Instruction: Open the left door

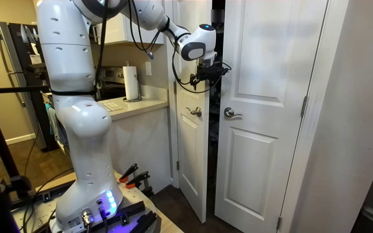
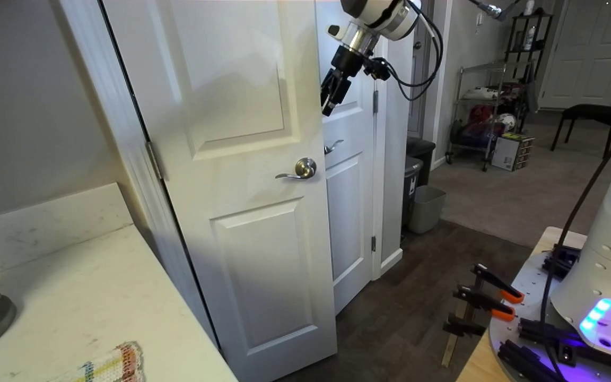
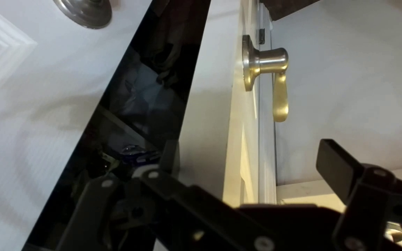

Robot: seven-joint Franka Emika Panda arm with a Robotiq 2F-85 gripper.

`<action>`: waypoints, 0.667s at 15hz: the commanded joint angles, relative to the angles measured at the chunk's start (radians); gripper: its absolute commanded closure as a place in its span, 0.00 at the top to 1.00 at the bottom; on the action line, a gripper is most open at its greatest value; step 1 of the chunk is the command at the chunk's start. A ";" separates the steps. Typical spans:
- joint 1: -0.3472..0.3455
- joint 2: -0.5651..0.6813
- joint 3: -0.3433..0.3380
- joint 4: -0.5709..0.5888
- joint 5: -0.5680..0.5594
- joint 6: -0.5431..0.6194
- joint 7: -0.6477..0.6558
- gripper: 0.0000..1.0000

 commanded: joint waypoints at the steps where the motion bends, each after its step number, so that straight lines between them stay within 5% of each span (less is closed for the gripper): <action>1: 0.028 -0.081 0.013 -0.062 -0.002 -0.115 -0.028 1.00; 10: 0.064 -0.253 -0.030 -0.159 0.017 -0.410 -0.065 1.00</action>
